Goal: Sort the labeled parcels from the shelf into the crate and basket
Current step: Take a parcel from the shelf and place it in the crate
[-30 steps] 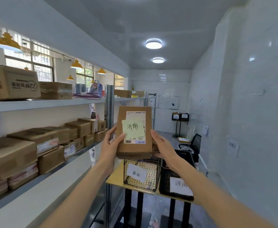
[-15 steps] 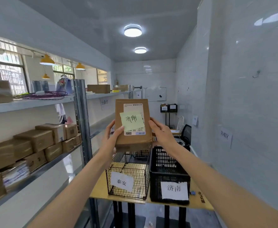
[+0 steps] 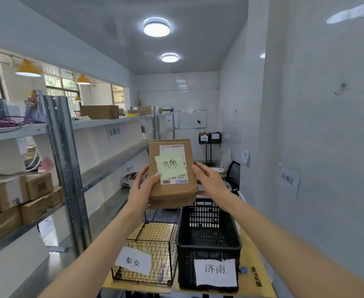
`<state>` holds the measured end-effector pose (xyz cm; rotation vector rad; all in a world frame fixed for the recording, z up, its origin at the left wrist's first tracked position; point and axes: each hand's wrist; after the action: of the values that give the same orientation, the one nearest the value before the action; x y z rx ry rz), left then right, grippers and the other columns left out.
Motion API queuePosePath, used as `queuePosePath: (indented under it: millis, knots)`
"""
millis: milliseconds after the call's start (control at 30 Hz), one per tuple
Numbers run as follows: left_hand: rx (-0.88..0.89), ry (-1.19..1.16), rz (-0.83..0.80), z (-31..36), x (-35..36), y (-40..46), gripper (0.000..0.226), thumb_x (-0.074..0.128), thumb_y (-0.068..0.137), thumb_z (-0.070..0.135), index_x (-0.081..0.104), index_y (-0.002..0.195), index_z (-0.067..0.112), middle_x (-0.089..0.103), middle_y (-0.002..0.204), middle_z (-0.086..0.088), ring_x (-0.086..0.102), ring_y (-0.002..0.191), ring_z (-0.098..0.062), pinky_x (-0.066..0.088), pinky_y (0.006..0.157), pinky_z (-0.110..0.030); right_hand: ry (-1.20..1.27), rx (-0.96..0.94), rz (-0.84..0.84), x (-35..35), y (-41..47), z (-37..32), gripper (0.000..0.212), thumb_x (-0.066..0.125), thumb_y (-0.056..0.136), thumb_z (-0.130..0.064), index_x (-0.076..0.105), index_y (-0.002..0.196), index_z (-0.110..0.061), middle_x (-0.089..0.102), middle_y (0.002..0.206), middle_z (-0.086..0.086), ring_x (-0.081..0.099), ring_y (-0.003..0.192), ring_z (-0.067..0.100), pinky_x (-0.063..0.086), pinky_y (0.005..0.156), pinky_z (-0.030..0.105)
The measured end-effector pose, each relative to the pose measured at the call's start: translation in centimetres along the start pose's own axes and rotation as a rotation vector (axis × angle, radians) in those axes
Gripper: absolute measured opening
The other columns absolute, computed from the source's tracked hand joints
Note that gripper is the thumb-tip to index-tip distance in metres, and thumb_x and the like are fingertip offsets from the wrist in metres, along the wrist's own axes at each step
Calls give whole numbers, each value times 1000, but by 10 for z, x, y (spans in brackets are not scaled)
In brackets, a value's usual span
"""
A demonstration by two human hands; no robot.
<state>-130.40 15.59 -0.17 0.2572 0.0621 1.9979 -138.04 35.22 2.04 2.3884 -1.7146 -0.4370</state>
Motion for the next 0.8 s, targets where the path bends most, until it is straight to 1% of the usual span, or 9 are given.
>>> queuePosePath:
  millis: [67,133,267,333,400,467,567,700,800]
  knots:
    - [-15,-4,-14,-7,9,19,54,70,90,46,46,137,53,64,123,2,65,107,-21,58,87,-52,-30,-1,9,-9,20,12,45,51,104,-38,47,148,-26,62,136,-4,60,120,11,50,106,47]
    - [-17,-8,-29,-15,16,37,52,70,91,43,46,136,52,64,122,4,64,106,-20,57,88,-52,-74,-2,12,-15,37,24,44,51,104,-40,48,147,-30,63,135,-7,59,122,11,50,106,47]
    - [-6,-8,-58,-34,29,79,56,68,93,39,43,143,46,62,124,4,64,105,-18,55,74,-39,-147,8,11,-23,72,48,46,51,104,-43,47,148,-30,62,134,-8,60,120,11,50,106,46]
    - [-26,-5,-86,-47,35,105,58,68,92,41,42,144,46,61,127,3,64,106,-20,57,78,-42,-193,22,27,-27,92,61,48,51,103,-45,47,148,-30,61,135,-9,59,122,11,49,107,45]
    - [-45,8,-105,-61,40,135,59,71,89,47,43,140,50,62,129,1,64,110,-22,57,89,-51,-238,29,41,-32,115,77,49,53,102,-47,48,147,-31,60,135,-11,56,124,10,47,109,46]
    - [-61,24,-128,-74,47,168,62,75,81,56,45,135,56,61,133,1,63,113,-25,54,95,-57,-270,54,54,-38,143,95,51,54,100,-51,49,147,-34,60,135,-12,55,125,10,45,110,47]
    - [-92,37,-161,-95,59,222,61,73,86,52,43,139,54,58,134,1,61,113,-25,55,94,-54,-335,83,80,-47,183,118,51,53,101,-48,47,149,-32,58,138,-8,53,127,11,43,112,46]
    - [-138,39,-214,-128,76,292,58,75,85,50,46,136,54,58,135,2,62,112,-24,54,95,-56,-476,112,116,-59,225,150,47,52,103,-44,49,147,-28,58,140,-6,55,121,10,46,108,39]
    - [-183,47,-253,-157,91,332,65,74,86,48,44,143,50,60,132,1,64,108,-23,58,86,-50,-601,151,113,-72,247,186,49,51,103,-43,46,149,-27,53,146,-2,52,129,16,42,111,39]
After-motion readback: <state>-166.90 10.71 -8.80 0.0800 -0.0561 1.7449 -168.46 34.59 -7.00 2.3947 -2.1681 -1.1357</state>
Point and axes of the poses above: each hand's wrist, its own y-axis towards the middle knuckle, its own x-axis out of the palm, z = x × y
